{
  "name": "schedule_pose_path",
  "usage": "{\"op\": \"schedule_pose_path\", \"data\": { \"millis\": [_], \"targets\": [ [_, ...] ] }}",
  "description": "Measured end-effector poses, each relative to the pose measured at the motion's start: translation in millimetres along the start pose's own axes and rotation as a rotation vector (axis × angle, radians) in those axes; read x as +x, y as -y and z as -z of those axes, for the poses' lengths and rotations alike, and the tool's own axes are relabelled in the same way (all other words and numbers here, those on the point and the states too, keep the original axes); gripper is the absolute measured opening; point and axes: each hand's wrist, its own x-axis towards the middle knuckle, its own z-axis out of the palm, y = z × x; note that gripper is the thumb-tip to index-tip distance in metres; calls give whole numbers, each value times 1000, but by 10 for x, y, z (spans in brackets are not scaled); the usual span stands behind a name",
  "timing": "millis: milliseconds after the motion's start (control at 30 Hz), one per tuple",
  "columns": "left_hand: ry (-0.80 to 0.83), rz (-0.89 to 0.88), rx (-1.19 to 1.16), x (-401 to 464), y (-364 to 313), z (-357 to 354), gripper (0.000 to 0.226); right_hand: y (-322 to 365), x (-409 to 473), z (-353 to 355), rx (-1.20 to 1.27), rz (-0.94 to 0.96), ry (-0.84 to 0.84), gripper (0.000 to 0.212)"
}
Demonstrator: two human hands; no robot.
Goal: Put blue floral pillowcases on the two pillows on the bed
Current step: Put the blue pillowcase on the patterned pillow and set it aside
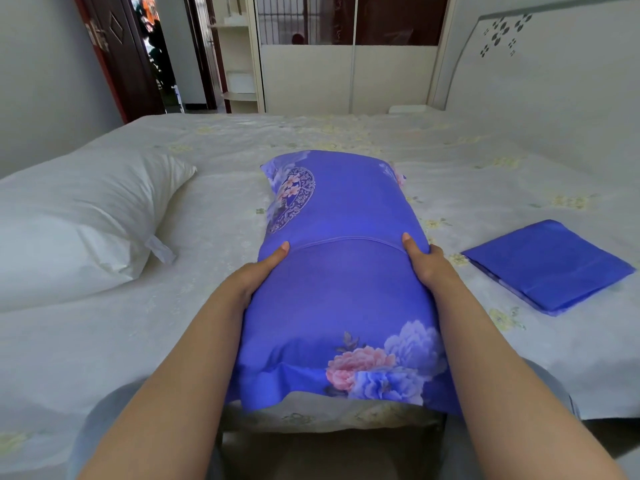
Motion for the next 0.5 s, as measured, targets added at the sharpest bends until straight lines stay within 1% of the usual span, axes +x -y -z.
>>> {"op": "schedule_pose_path", "data": {
  "millis": [33,67,133,167,200,233,267,300,333,367,400,433,467,500],
  "targets": [
    [-11,-30,-80,-25,-12,-20,80,15,-26,7,15,28,-27,91],
    [-57,-97,-158,-63,-54,-57,62,32,-31,6,45,54,-55,86],
    [-218,-294,-273,-219,-267,-118,17,115,-51,-33,147,115,-105,74],
    [-266,-375,-302,-310,-413,-127,6,144,-73,-89,231,121,-109,66],
    [-312,-465,-308,-418,-632,-126,16,180,-114,-148,320,110,-90,56],
    [-332,-554,-300,-536,-856,-114,21,204,-170,-225,402,113,-36,44],
    [-345,-644,-270,-666,-1063,-100,20,208,-226,-367,457,115,61,32],
    [-343,-732,-199,-823,-1292,-85,15,229,-283,-522,472,129,190,24],
    [-332,-825,-105,-955,-1489,-77,11,222,-322,-669,399,146,312,17],
    [-350,-901,103,-1056,-1665,-63,8,245,-384,-760,298,160,414,11],
    [-385,-942,388,-1153,-1822,-76,8,290,-401,-776,212,179,456,13],
    [-386,-980,659,-1254,-1928,-134,13,348,-390,-726,178,205,423,21],
    [-334,-999,848,-1312,-1991,-225,17,415,-357,-601,229,205,369,28],
    [-223,-980,965,-1321,-2002,-341,20,493,-343,-423,346,186,336,35]
  ]
}}
